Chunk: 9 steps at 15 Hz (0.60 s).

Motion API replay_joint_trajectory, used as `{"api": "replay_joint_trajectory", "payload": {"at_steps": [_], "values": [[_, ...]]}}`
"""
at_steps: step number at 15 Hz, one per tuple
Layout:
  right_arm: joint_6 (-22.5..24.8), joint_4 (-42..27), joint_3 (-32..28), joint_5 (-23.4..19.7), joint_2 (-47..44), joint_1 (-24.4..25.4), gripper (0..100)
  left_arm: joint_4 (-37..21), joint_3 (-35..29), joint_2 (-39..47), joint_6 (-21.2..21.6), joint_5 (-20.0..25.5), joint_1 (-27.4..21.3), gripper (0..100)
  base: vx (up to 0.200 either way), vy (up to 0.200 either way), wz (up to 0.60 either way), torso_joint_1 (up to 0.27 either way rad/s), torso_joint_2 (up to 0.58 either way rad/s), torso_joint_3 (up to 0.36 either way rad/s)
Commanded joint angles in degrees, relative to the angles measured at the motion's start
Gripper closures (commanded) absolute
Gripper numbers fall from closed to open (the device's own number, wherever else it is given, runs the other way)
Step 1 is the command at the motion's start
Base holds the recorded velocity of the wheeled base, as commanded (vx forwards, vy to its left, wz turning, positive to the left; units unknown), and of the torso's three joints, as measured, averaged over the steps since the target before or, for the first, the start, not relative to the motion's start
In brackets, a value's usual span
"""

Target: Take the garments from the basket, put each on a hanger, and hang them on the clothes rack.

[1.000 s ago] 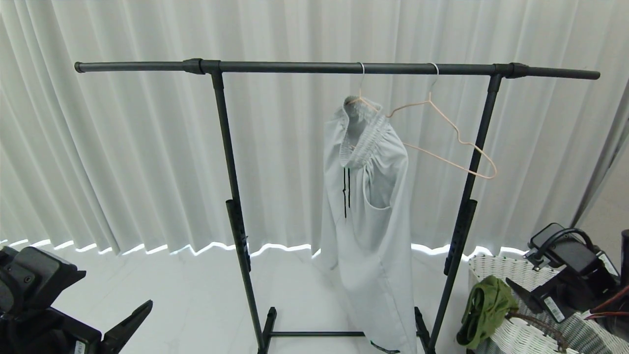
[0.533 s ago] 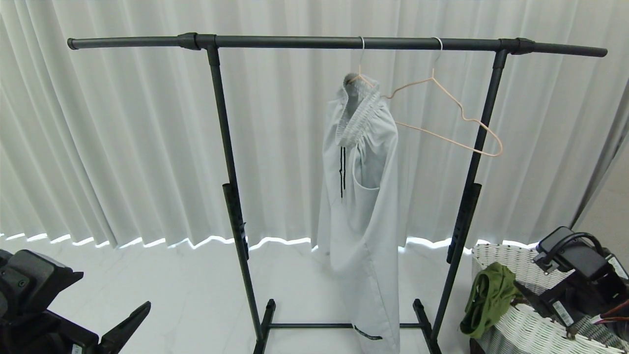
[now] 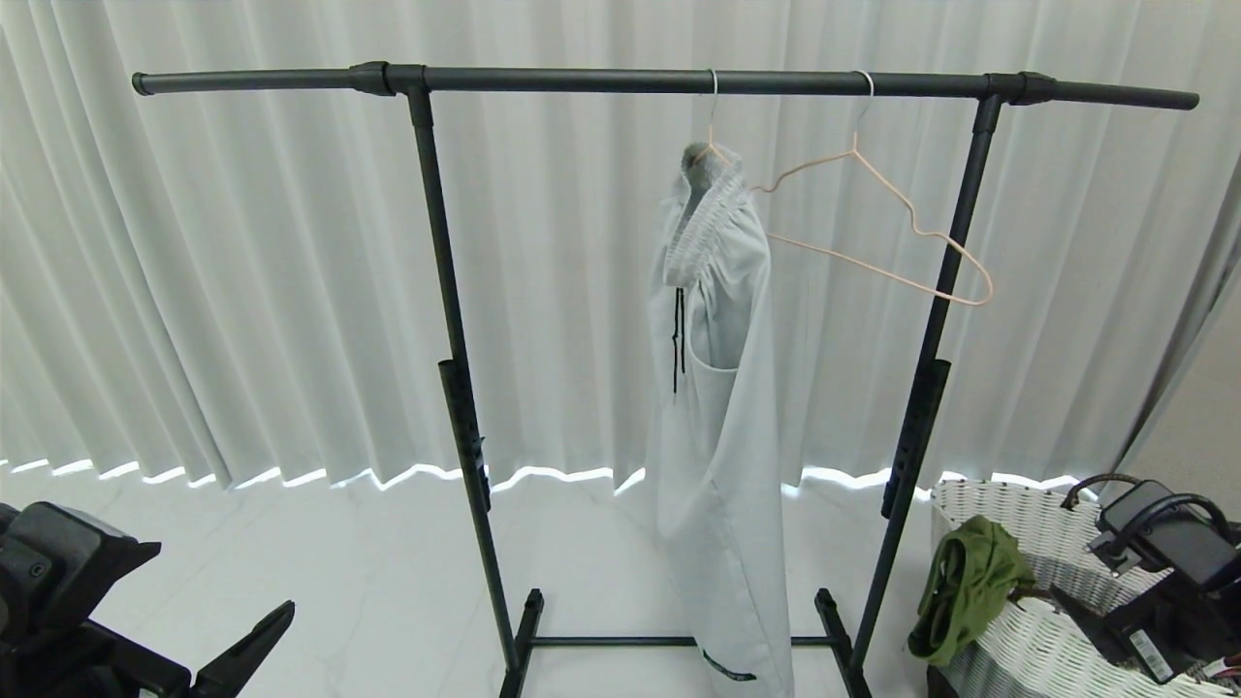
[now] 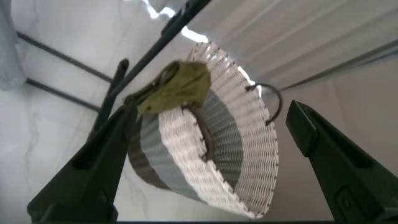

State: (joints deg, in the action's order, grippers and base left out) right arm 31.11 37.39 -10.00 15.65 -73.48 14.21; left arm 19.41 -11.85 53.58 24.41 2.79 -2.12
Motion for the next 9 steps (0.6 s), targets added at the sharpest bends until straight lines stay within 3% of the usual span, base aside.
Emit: {"api": "replay_joint_trajectory", "payload": {"at_steps": [1,8,9], "values": [[0.0,-0.04,1.3,-0.01,1.33,-0.77,0,0.02,0.42,-0.67,0.03,0.02,-0.08,0,0.0,-0.2,0.0,-0.002,0.0,0.007],[0.0,-0.04,1.65,-0.01,1.24,-0.85,0,0.02,0.86,-1.28,0.2,0.02,-0.16,0,0.0,-0.2,0.0,0.004,0.01,0.005],[0.0,-0.04,1.65,-0.1,1.24,-0.85,0,0.02,0.86,-1.28,0.2,0.02,-0.16,0,0.2,-0.2,0.0,-0.002,-0.01,0.002]]}}
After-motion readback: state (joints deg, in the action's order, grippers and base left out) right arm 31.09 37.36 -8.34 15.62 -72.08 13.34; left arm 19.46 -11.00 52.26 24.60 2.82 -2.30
